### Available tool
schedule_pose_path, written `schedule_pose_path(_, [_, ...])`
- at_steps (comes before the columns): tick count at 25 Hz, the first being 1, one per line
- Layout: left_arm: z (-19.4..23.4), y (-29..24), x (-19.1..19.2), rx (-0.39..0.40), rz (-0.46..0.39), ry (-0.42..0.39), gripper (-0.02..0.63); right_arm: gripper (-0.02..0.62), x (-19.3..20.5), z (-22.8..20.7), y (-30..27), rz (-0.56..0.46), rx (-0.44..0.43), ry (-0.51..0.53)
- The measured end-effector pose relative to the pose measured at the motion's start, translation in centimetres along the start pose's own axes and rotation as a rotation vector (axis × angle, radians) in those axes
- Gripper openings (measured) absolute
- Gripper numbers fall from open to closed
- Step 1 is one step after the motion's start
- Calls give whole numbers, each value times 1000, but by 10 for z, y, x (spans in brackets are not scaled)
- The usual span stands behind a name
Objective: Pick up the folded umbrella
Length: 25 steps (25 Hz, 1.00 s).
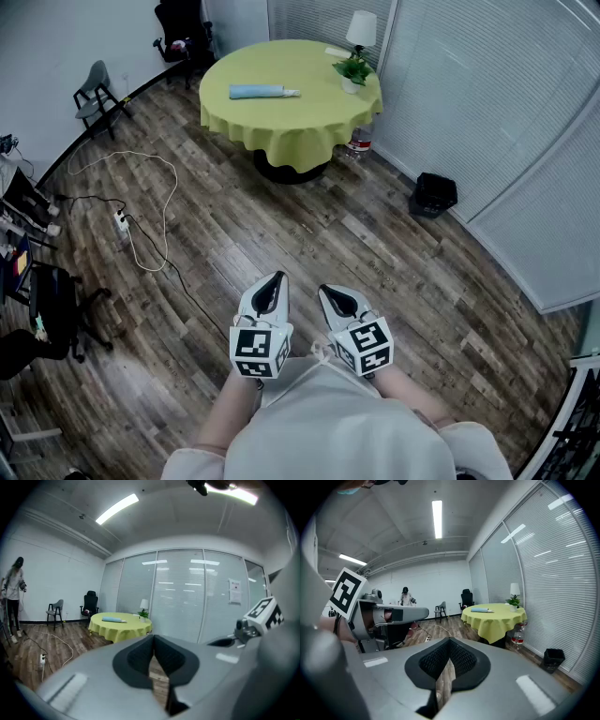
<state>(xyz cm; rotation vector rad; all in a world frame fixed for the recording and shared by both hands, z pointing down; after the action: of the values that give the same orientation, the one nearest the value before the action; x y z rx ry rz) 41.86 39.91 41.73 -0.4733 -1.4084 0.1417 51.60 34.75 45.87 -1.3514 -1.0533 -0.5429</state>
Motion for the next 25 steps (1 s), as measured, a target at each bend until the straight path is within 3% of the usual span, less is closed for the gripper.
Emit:
schedule_pose_path(13, [7, -9, 21, 21, 57, 12, 6, 0, 19, -2, -13, 55, 22, -71])
schedule_pose_path(25, [79, -26, 29, -10, 141, 60, 6, 0, 12, 8, -75, 148, 19, -125])
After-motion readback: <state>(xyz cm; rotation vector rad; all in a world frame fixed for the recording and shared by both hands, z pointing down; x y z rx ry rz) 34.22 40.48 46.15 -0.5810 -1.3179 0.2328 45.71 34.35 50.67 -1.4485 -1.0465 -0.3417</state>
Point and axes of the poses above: the fingertips, and each gripper's own axes: y backward along the fingers, z to its left, x out of its underside, the point moved 3 cm from there along y, backward along the fingers, and after that the axes turned 10 degrees about z, right-handed, at the moved point
